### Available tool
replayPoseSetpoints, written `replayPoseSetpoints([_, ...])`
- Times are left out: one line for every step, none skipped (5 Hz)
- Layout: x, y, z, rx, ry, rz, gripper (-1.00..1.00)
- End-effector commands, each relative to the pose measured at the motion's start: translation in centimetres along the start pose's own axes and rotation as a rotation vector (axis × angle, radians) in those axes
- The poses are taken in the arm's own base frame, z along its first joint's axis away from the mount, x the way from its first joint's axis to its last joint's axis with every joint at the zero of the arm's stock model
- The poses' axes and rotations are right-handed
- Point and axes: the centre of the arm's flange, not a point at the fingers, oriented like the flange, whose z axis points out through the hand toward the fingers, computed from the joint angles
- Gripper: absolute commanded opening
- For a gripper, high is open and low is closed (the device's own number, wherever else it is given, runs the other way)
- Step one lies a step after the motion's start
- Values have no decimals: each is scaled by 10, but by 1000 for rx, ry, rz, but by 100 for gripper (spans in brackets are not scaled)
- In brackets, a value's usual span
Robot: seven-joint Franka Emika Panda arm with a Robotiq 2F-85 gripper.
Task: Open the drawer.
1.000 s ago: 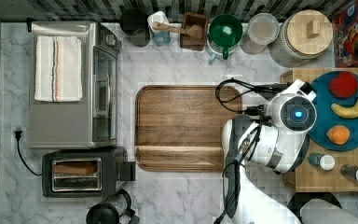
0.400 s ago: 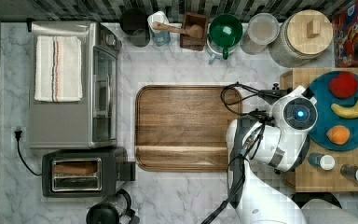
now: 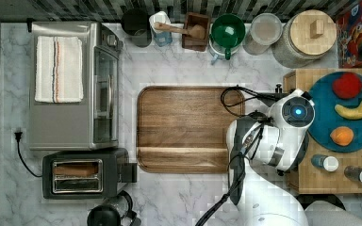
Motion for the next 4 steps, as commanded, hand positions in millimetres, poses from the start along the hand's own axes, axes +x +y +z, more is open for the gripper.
replayPoseSetpoints([14, -92, -49, 24, 61, 1, 100])
replayPoseSetpoints([18, -112, -53, 54, 58, -45, 100])
replayPoseSetpoints([16, -129, -47, 82, 62, -71, 100])
replayPoseSetpoints([7, -152, -51, 110, 66, -112, 100])
